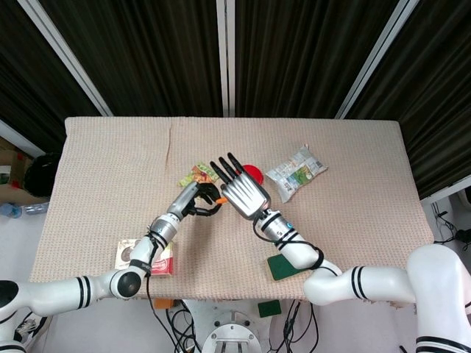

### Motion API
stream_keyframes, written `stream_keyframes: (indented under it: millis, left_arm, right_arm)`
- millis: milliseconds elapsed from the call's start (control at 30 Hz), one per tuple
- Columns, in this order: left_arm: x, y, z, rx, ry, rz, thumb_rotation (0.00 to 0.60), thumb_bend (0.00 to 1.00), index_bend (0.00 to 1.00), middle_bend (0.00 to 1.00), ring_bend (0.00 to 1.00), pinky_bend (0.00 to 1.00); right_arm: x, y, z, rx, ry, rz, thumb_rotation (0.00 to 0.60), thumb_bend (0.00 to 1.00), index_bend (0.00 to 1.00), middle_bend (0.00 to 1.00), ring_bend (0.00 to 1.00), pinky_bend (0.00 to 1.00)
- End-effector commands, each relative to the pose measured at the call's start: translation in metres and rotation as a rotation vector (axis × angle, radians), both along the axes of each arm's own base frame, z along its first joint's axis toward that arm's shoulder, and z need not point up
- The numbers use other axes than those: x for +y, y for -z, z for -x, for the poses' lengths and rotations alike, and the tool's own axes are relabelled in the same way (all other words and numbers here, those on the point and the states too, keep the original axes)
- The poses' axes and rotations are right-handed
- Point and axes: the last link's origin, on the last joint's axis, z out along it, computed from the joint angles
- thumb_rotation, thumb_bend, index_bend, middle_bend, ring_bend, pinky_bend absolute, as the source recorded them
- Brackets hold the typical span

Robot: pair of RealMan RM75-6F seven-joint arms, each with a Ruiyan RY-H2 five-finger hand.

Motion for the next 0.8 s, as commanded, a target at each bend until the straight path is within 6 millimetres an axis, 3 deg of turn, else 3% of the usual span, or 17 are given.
stream_keyframes:
  millis: [33,267,533,800]
  left_arm:
    - [0.001,-0.001,0.002,0.000,-0.004,0.000,0.600,0.40,0.58,0.50,0.43,0.42]
    - [0.004,-0.009,0.016,0.016,-0.027,-0.011,0.600,0.42,0.64,0.55,0.48,0.44]
    - [0.010,-0.033,0.054,0.051,-0.097,-0.054,0.600,0.44,0.66,0.57,0.51,0.46]
    - [0.008,-0.048,0.074,0.076,-0.118,-0.077,0.600,0.44,0.66,0.57,0.51,0.46]
  right_arm:
    - [0.000,-0.002,0.001,-0.004,-0.001,0.004,0.600,0.36,0.61,0.00,0.00,0.00]
    - [-0.003,-0.022,0.010,-0.033,0.017,0.041,0.600,0.36,0.61,0.00,0.00,0.00]
    - [-0.011,-0.068,0.041,-0.095,0.076,0.116,0.600,0.36,0.61,0.00,0.00,0.00]
    - [-0.015,-0.090,0.064,-0.122,0.122,0.135,0.600,0.36,0.61,0.00,0.00,0.00]
